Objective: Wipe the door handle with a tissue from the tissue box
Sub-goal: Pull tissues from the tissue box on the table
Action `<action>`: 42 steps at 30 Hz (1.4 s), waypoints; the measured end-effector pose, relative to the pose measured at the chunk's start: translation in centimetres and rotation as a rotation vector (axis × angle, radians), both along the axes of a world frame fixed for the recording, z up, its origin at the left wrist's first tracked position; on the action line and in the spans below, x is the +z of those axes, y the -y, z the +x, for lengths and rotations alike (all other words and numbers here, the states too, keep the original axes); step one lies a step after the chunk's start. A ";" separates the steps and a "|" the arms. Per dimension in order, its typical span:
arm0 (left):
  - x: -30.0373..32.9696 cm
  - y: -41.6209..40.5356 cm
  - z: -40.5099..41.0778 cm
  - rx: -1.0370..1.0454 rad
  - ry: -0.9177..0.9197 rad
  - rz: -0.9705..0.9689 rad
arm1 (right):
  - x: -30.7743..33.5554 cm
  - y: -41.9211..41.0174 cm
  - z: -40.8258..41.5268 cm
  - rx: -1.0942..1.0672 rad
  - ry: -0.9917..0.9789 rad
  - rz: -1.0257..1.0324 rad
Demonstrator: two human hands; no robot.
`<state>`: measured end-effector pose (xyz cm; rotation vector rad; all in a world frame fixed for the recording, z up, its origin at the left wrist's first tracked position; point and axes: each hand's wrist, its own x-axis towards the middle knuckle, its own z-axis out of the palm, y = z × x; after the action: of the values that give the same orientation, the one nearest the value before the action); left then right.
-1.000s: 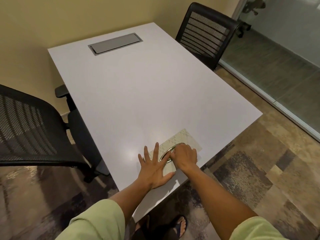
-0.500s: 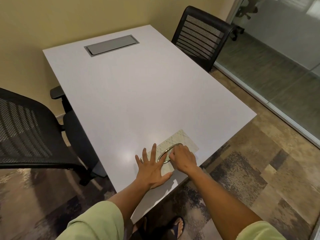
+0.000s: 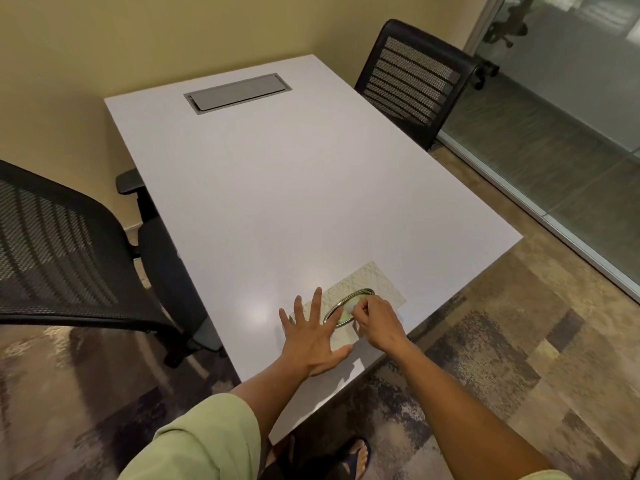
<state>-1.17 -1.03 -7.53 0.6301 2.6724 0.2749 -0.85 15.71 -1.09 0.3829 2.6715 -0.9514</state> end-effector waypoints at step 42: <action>0.6 0.1 -0.5 -0.055 0.011 -0.101 | 8.8 -4.1 5.5 -0.732 -0.212 -0.971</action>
<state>-1.63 -1.17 -6.94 0.6671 2.6348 0.1277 4.68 19.83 7.72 1.0539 1.8340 -2.4049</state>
